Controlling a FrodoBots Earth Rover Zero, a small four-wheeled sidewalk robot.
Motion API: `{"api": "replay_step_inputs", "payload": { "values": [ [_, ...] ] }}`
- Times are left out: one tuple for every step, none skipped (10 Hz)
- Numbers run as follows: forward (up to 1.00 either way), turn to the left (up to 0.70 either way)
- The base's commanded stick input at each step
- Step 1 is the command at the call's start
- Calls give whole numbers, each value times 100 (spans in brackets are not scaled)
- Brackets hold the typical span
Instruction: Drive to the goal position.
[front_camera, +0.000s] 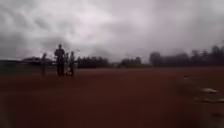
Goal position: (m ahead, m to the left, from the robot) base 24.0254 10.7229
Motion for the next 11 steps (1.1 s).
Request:
{"api": "replay_step_inputs", "payload": {
  "values": [
    [85, -34],
    [85, -34],
    [85, -34],
    [85, -32],
    [85, -18],
    [85, 0],
    [85, 0],
    [85, 0],
    [85, 0],
    [85, 0],
    [85, 0]
  ]
}}
